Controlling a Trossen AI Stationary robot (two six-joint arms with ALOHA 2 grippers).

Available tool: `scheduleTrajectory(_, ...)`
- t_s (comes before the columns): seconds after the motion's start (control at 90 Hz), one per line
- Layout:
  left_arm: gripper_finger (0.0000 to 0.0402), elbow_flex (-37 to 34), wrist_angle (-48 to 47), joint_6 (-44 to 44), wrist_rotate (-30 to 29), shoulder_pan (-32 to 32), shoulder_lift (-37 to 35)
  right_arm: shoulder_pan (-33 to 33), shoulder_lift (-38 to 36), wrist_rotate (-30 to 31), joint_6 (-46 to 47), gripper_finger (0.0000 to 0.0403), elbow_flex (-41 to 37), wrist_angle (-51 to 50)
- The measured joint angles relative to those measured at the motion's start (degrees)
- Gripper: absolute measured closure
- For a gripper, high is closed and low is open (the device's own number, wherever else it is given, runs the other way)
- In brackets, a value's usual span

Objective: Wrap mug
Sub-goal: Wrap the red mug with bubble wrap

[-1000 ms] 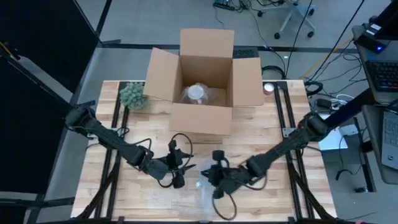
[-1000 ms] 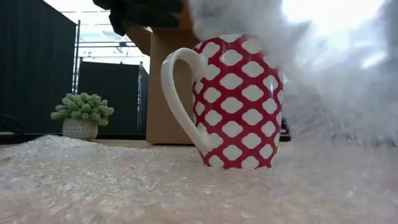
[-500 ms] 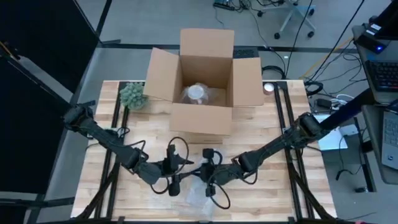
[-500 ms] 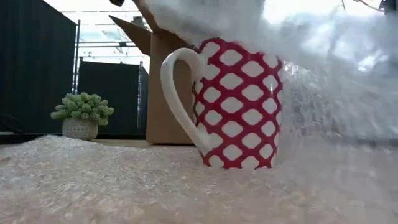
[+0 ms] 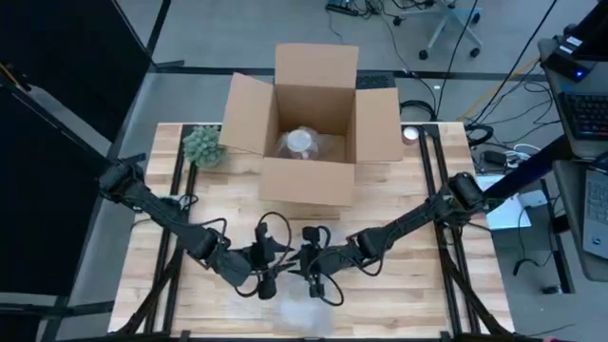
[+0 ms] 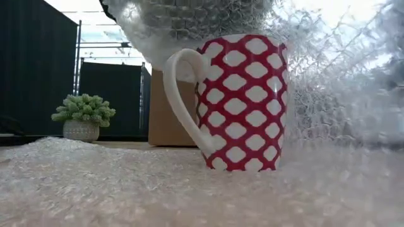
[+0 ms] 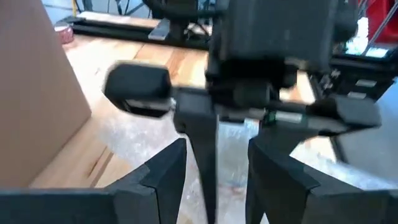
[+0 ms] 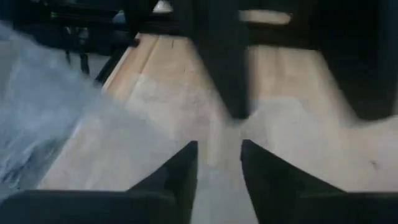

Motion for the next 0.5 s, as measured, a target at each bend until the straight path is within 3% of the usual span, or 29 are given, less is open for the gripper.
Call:
scheduleTrajectory(0.144,0.024,0.0,-4.1,0.2,9.0,0.0,-0.9,-1.5,-0.1,0.1,1.7,0.0213,0.0,0.4)
scheduleTrajectory(0.356,0.024,0.0,-5.6,0.0,10.0,0.0,-3.0,-1.6,-3.1,0.4,-6.5,0.0175,0.0,-0.4)
scheduleTrajectory(0.5,0.024,0.0,-6.8,0.0,10.2,-0.1,-3.9,-2.0,-6.4,0.4,-3.6,0.0172,0.1,-0.2)
